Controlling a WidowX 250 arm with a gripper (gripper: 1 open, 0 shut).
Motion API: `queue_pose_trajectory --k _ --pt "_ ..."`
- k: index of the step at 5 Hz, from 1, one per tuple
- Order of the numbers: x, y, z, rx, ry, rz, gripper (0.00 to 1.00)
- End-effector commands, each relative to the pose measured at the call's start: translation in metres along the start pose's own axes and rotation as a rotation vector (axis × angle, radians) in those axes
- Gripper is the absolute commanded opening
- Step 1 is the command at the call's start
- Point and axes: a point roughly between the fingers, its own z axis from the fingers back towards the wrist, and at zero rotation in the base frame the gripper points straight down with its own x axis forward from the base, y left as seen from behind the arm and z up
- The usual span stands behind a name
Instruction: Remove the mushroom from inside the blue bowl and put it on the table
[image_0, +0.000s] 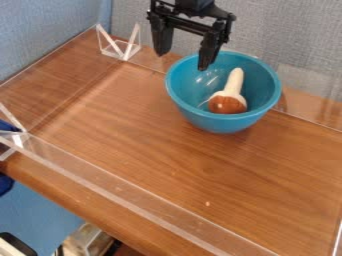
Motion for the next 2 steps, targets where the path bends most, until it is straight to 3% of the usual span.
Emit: queue_pose_trajectory --k 1,2 --pt "0.0007 -0.0066 0.0074 0.001 -0.028 -0.035 1.0" --pt "0.0002 -0.0106 0.0038 0.001 -0.018 -0.058 1.0"
